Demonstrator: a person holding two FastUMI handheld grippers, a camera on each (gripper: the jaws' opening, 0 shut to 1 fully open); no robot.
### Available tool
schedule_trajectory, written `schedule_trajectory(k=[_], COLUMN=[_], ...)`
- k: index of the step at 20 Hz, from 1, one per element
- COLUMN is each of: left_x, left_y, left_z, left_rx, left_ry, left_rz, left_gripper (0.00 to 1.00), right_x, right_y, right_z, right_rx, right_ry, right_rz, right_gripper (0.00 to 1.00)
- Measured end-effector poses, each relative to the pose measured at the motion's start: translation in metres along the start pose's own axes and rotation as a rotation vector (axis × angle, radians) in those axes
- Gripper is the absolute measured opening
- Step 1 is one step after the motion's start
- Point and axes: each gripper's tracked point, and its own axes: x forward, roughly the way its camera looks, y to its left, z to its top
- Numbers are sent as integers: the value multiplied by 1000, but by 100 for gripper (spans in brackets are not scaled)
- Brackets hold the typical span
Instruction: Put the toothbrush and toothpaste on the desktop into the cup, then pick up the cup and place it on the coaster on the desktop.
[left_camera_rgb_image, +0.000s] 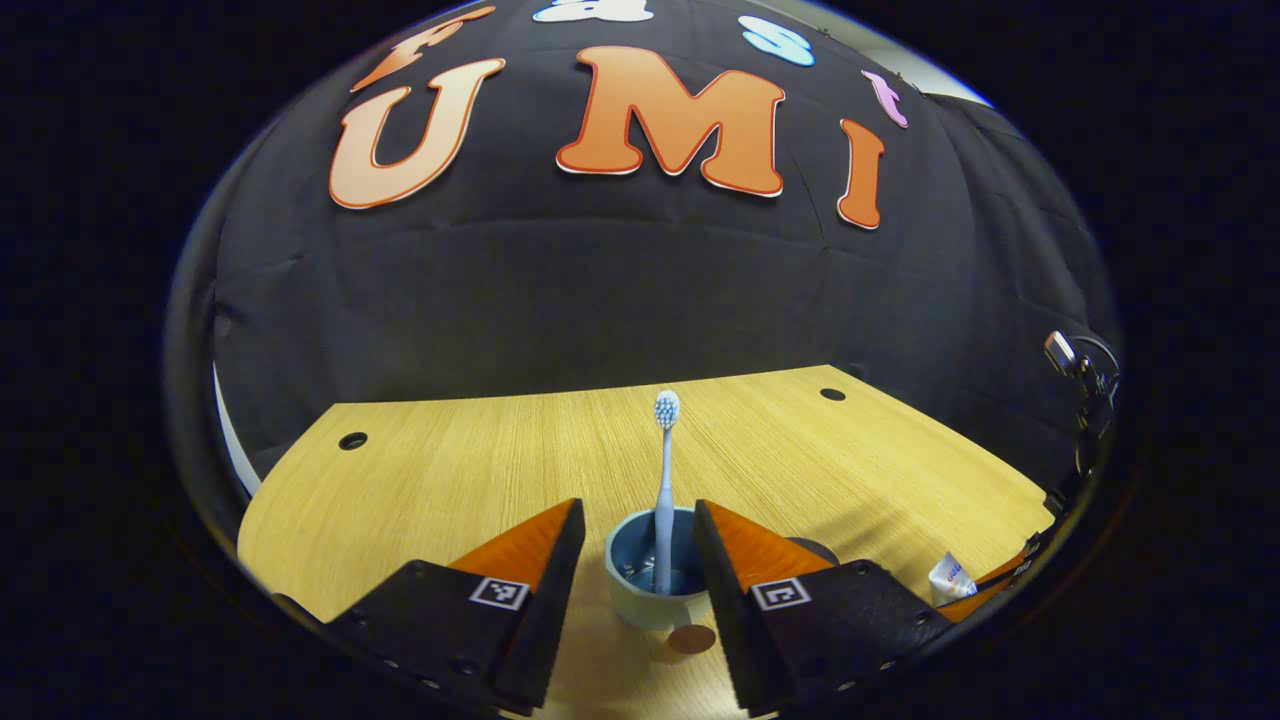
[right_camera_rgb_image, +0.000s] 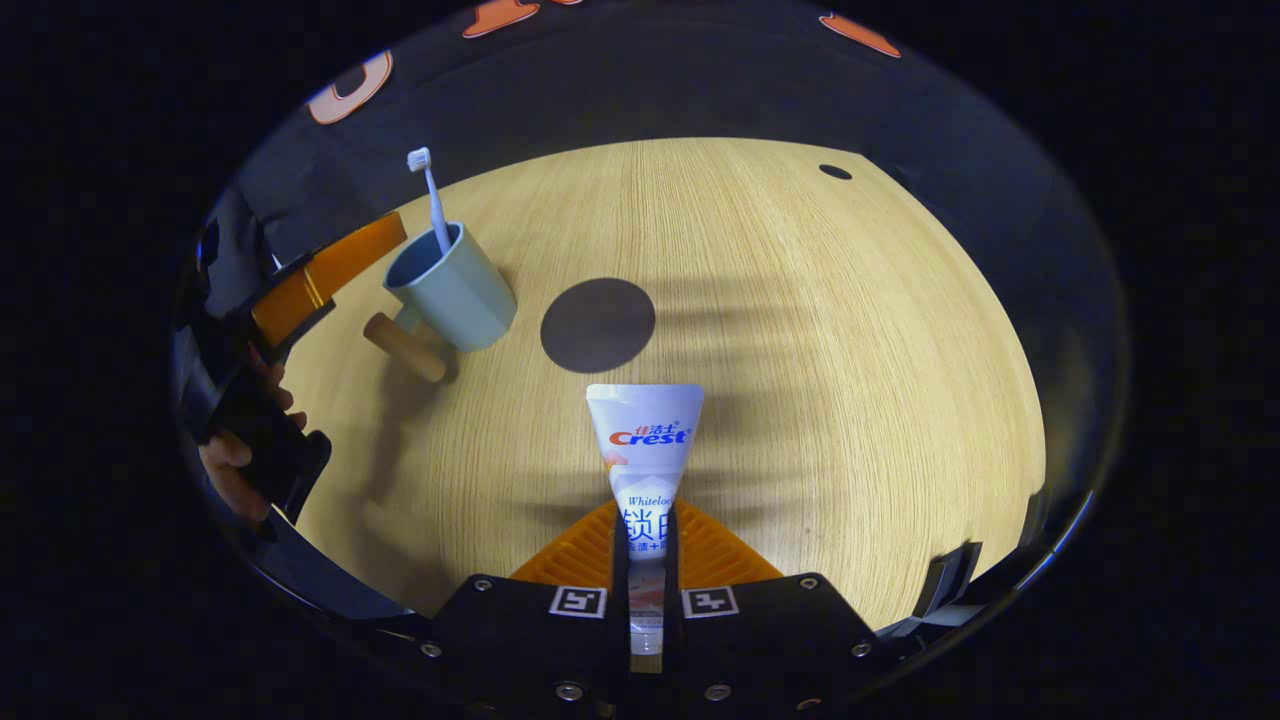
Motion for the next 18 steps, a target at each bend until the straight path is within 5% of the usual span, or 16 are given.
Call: schedule_trajectory(k=[1,9,18], left_x=[-4,-47,-94], left_y=[2,21,50], left_z=[0,6,-3], left_rx=[3,-2,-3], left_ry=[-2,8,44], left_rz=[8,53,149], left_gripper=[76,97,97], right_x=[-1,-11,-25], right_y=[2,28,86], right_z=[6,58,121], right_rx=[-6,-90,-197], right_ry=[-15,-145,-359], right_rz=[4,53,173], right_gripper=[13,13,13])
